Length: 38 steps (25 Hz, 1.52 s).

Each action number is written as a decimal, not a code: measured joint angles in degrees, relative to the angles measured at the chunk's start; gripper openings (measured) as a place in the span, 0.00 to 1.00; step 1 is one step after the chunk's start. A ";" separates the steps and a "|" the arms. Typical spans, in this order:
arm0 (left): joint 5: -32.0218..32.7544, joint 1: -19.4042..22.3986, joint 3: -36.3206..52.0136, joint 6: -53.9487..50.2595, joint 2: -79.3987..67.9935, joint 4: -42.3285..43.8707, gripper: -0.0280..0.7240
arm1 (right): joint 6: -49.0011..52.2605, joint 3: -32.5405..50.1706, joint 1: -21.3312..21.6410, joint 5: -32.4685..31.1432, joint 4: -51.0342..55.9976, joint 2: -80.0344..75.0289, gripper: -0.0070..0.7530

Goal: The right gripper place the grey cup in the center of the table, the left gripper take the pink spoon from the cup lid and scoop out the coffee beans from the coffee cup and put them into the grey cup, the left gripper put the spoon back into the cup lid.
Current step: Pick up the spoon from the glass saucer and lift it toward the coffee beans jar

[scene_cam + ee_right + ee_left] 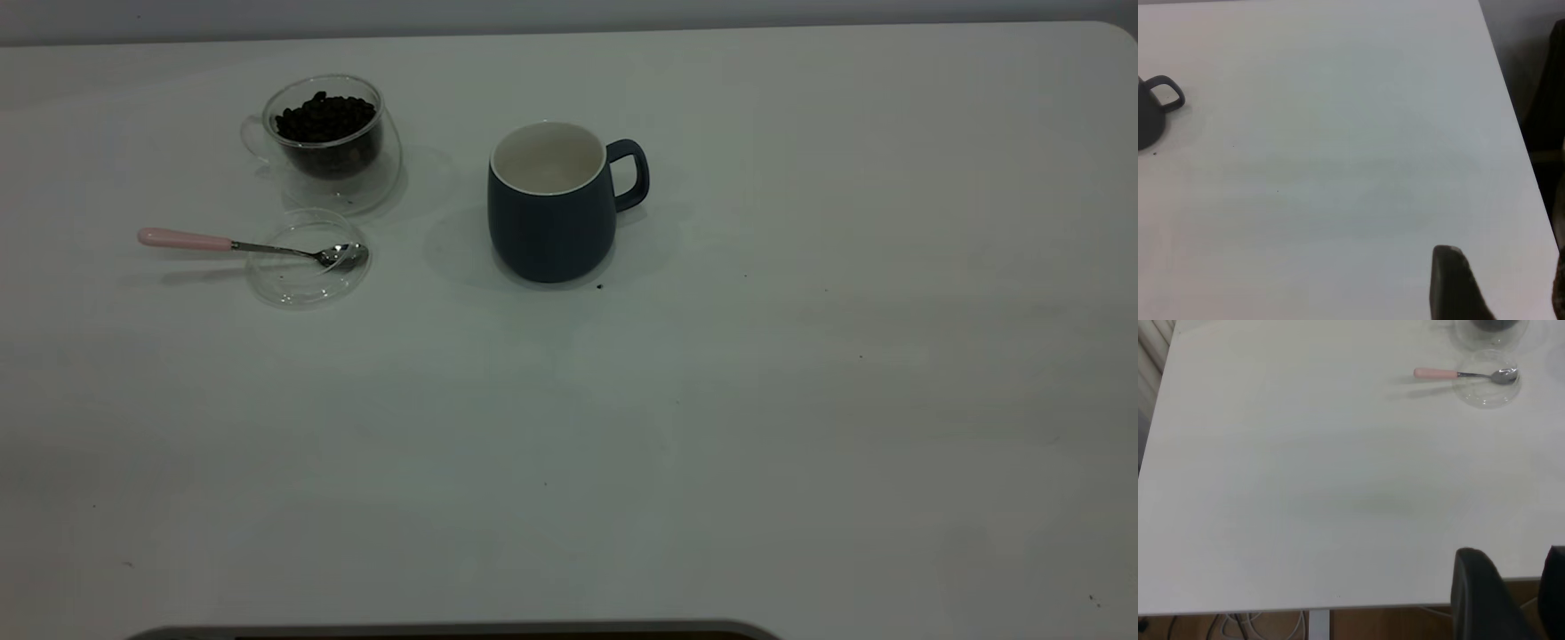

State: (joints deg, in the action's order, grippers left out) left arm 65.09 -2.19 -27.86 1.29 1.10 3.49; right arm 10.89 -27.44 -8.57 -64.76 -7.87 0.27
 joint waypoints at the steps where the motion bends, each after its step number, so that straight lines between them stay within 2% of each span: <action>1: 0.00 0.00 0.00 0.00 0.00 0.00 0.41 | 0.00 0.00 0.00 0.00 0.00 0.00 0.52; 7: 0.00 0.00 0.00 -0.69 0.00 0.00 0.41 | 0.00 0.00 0.00 0.00 0.00 0.00 0.52; 13: -2.22 0.00 -3.34 -13.17 -4.97 0.43 0.41 | 0.00 0.00 0.00 0.00 0.00 0.00 0.52; 19: -11.07 0.00 -9.27 -20.37 -26.94 3.36 0.38 | 0.00 0.00 0.00 0.00 0.00 0.00 0.52; 23: -20.63 0.00 -13.35 -26.16 -45.23 10.16 0.32 | -0.05 0.00 0.00 0.00 0.00 0.00 0.52; 28: -24.84 0.36 -20.29 -30.86 -66.89 20.20 0.32 | 0.00 0.00 0.00 0.00 0.00 0.00 0.52; 30: -26.18 2.19 -22.97 -34.11 -73.95 23.95 0.32 | 0.00 0.00 0.00 0.00 0.00 0.00 0.52; 34: -29.70 9.05 -28.31 -36.98 -86.15 26.43 0.32 | 0.00 0.00 0.00 0.00 0.00 0.00 0.52; 38: -31.45 13.42 -33.15 -28.61 -94.67 19.51 0.32 | 0.00 0.00 0.00 0.00 0.00 0.00 0.52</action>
State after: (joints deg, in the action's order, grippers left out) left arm 33.64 11.23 -61.02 -27.32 -93.57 23.00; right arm 10.89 -27.44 -8.57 -64.76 -7.87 0.27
